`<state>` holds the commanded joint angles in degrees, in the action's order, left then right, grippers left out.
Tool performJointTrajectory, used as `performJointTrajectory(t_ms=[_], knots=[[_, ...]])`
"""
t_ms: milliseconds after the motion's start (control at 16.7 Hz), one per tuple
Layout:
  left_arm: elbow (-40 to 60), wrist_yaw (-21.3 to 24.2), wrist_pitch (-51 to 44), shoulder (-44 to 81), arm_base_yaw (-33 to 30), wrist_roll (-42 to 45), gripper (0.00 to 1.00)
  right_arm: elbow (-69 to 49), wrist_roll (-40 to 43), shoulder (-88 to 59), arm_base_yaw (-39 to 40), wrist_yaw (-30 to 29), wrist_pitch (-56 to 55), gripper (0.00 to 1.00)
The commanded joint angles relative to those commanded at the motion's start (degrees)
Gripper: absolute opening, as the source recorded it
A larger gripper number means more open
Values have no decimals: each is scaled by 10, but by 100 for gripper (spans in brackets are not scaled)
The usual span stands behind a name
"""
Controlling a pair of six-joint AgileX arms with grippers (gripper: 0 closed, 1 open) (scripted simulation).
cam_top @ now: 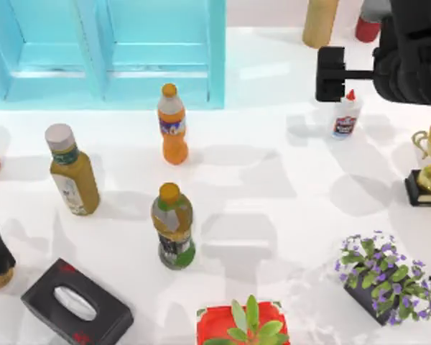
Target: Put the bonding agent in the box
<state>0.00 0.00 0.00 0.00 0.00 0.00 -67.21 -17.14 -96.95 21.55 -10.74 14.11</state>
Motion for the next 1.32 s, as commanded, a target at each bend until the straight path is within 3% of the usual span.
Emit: performJointTrajectory(t_ms=[300, 840, 1320], knots=[[0, 0, 0, 0, 0, 0, 100, -27, -11, -104, 5, -40, 22, 100], [0, 0, 0, 0, 0, 0, 100, -60, -9, -135, 5, -42, 24, 100], [0, 0, 0, 0, 0, 0, 100, -117, 13, -285, -26, -27, -68, 100]])
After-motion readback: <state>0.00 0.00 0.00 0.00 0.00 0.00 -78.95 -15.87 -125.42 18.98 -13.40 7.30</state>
